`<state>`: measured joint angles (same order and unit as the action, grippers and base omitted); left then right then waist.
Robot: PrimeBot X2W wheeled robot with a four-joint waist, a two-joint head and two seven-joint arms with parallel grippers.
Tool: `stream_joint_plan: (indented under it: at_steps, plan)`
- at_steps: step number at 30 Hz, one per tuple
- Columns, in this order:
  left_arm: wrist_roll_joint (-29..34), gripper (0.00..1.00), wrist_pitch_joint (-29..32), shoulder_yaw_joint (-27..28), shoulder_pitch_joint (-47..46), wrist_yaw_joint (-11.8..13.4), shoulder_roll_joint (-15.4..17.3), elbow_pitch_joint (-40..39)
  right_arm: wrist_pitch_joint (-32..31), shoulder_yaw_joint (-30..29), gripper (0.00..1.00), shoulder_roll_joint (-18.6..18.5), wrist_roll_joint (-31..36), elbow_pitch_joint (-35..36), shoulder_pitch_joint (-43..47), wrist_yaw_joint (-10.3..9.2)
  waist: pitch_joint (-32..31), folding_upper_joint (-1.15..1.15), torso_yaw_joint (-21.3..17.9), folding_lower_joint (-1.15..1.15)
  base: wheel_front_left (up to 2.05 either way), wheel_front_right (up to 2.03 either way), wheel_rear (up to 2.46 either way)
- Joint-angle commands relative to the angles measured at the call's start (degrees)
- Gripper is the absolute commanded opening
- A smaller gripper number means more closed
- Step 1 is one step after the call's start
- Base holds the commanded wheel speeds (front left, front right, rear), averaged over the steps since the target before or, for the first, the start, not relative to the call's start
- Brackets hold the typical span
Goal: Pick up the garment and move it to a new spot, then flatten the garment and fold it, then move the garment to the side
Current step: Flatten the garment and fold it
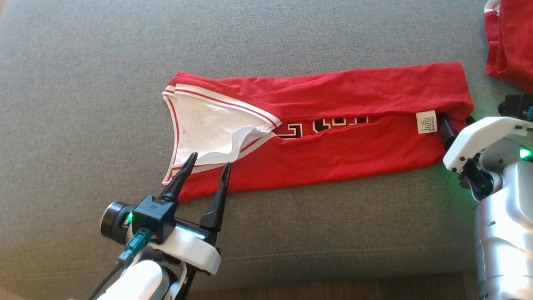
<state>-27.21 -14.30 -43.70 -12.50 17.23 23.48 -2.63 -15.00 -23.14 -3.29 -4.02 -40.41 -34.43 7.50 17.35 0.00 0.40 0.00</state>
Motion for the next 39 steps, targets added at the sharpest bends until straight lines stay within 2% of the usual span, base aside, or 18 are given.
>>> stream_joint_plan:
  at_steps: [1, 2, 4, 5, 6, 7, 14, 25, 30, 37, 38, 39]
  plan:
    - [0.6, 1.0, -0.7, 2.4, -2.4, -0.3, 0.7, -1.4, -0.1, 1.6, 0.98, 0.4, 0.7, -0.6, -1.0, -0.01, 0.1, 0.0, 0.1, 0.0, 0.0, 0.0, 0.0]
    - [0.7, 1.0, -0.7, 2.4, -2.5, -0.3, 0.6, -1.3, 0.1, 1.5, 0.93, 0.4, 1.0, -1.5, -1.4, -0.01, 0.1, 0.0, 0.2, 0.0, 0.0, 0.0, 0.0]
    - [0.7, 1.0, -0.7, 2.6, -2.5, -0.5, 0.6, -1.2, 0.3, 1.5, 0.65, 0.4, 1.4, -3.2, -2.0, -0.01, 0.2, 0.0, 0.3, 0.0, 0.0, 0.0, 0.0]
    - [0.7, 1.0, -0.7, 2.6, -2.5, -0.5, 0.5, -1.2, 0.5, 1.6, 0.36, 0.4, 1.6, -4.0, -2.3, -0.01, 0.3, 0.0, 0.4, 0.0, 0.0, 0.0, 0.0]
    - [0.7, 1.0, -0.7, 2.7, -2.5, -0.6, 0.5, -1.1, 0.7, 1.7, 0.13, 0.4, 1.8, -4.6, -2.5, -0.01, 0.3, 0.0, 0.4, 0.0, 0.0, 0.0, 0.0]
    - [0.7, 1.0, -0.7, 2.7, -2.5, -0.6, 0.4, -1.0, 1.0, 1.7, 0.0, 0.4, 1.9, -5.2, -2.7, -0.01, 0.3, 0.0, 0.4, 0.0, 0.0, 0.0, 0.0]
    - [0.6, 1.0, -0.7, 3.3, -2.1, -0.8, 0.1, -0.8, 3.2, 0.6, 0.0, 0.4, 3.2, -5.8, -2.8, -0.01, -0.4, 0.0, 0.1, 0.0, 0.0, 0.0, 0.0]
    - [0.8, 1.0, -0.7, 4.0, -1.0, -1.0, 0.1, -0.8, 1.5, -1.9, 0.0, -3.0, 4.2, 2.8, -1.0, -0.01, -1.5, 0.0, -1.5, 0.0, 0.0, 0.0, 0.0]
    - [0.7, 1.0, -0.7, 4.1, -0.7, -1.1, 0.1, -0.7, -1.4, 0.8, 0.0, -3.0, 1.4, 9.9, 0.4, -0.01, -2.1, 0.0, -2.1, 0.0, 0.0, 0.0, 0.0]
    - [0.4, 1.0, -0.7, 3.8, -0.1, -1.3, 0.0, -0.2, -7.0, 8.2, 0.0, -1.7, -3.9, 24.2, 4.5, -0.01, -3.6, 0.0, -2.2, 0.0, 0.0, 0.0, 0.0]
    - [0.3, 1.0, -0.7, 3.6, -0.1, -1.4, -0.1, -0.1, -8.8, 10.5, 0.0, -1.2, -5.2, 28.6, 5.8, -0.01, -3.9, 0.0, -2.0, 0.0, 0.0, 0.0, 0.0]
    - [0.3, 1.0, -0.7, 3.6, -0.1, -1.4, -0.1, -0.1, -8.8, 10.5, 0.0, -1.2, -5.2, 28.6, 5.8, -0.01, -3.9, 0.0, -2.0, 0.0, 0.0, 0.0, 0.0]
